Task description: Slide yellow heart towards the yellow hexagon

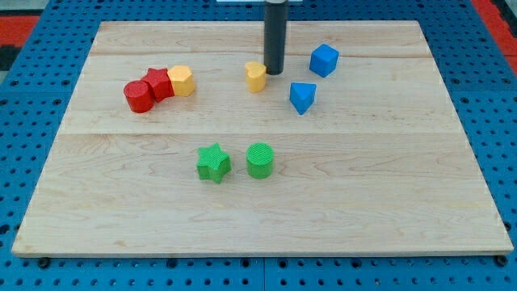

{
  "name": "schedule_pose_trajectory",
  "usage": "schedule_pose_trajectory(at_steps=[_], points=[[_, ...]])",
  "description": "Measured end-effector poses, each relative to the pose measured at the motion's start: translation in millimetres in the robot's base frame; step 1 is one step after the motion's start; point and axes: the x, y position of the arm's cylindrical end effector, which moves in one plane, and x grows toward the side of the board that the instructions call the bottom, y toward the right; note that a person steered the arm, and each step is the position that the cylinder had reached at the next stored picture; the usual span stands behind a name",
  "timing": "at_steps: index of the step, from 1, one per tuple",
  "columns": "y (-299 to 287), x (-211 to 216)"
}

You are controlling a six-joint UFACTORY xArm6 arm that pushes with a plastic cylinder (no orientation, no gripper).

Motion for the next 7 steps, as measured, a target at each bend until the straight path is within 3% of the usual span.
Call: schedule_pose_trajectory(at_steps=[1, 2, 4, 7], points=[[-16.1, 0.0], [16.3, 1.4], [22.6, 25.3], [-61.4, 21.0]])
